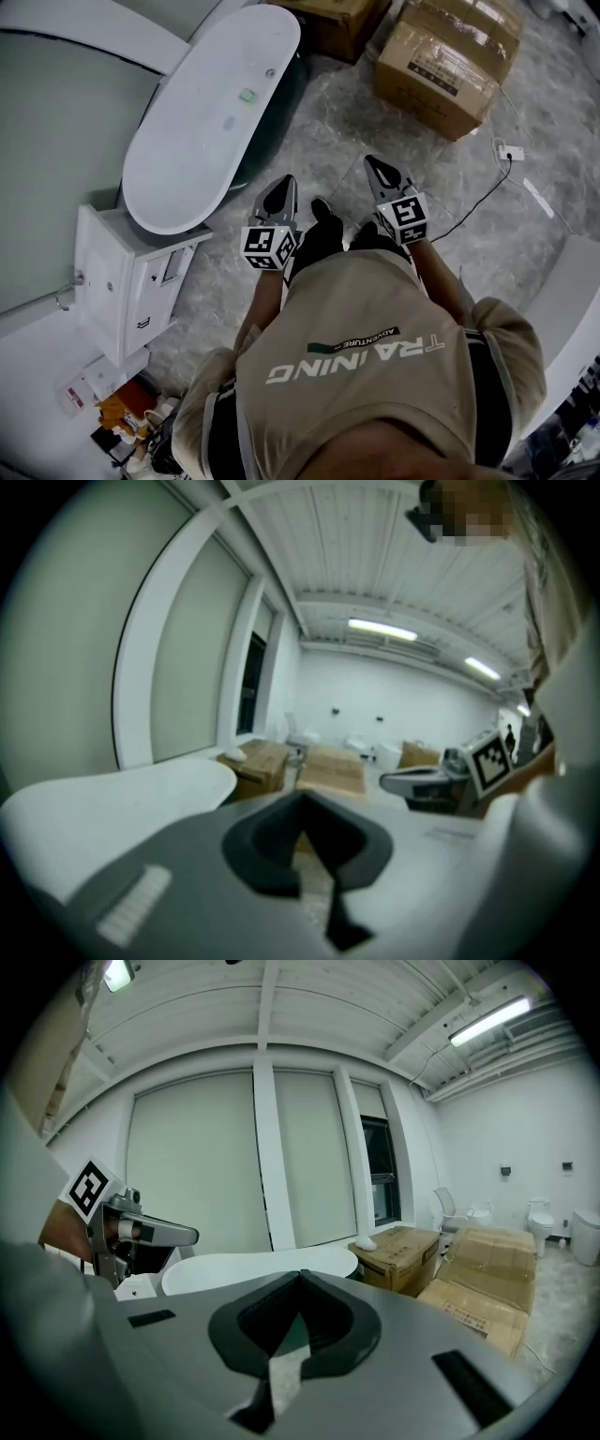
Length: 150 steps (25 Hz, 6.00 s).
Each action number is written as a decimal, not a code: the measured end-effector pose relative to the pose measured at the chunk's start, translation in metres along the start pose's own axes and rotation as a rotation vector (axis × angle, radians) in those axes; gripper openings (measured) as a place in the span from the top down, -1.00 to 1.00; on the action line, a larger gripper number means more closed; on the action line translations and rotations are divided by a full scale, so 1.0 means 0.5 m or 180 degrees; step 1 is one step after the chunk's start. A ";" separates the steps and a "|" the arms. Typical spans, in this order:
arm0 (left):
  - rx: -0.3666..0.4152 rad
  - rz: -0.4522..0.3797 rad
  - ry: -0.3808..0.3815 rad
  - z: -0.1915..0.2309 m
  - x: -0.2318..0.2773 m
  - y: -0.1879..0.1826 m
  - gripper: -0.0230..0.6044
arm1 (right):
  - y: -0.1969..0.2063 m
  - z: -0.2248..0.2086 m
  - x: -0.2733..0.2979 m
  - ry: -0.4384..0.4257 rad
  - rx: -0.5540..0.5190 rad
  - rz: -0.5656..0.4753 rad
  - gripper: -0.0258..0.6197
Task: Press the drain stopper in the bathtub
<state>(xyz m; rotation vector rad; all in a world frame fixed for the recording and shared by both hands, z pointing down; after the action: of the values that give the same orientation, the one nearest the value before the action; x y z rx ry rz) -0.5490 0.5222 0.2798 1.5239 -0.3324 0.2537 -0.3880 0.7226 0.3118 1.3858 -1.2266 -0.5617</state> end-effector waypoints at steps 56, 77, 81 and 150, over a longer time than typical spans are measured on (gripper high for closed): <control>-0.0308 0.0093 -0.0805 0.447 0.767 -0.282 0.92 | -0.391 -0.536 0.804 -0.1087 -0.0045 0.0215 0.89; -0.0336 -0.0210 -0.1219 0.794 0.883 -0.306 0.92 | -0.541 -0.436 1.108 -0.1366 -0.0530 0.0592 0.89; -0.0595 -0.0150 -0.1371 0.826 0.877 -0.276 0.92 | -0.541 -0.413 1.164 -0.1500 -0.0638 0.0704 0.90; -0.2592 0.1569 -0.2045 1.264 1.324 0.717 0.92 | 0.397 -0.373 2.179 -0.2286 -0.1851 0.3011 0.89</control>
<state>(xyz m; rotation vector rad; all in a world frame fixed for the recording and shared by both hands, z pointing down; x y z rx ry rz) -0.0988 -0.1257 0.8665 0.6562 -1.1722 -0.0128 0.0778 -0.1282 0.8779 0.0074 -1.8934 -0.6589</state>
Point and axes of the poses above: the fingertips, and each gripper's own axes: x forward along the fingers, z to its left, y out of its underside, the point moved 9 cm from there along -x, backward along the fingers, and after that the axes turned 7 degrees about x, right-handed, at the moved point
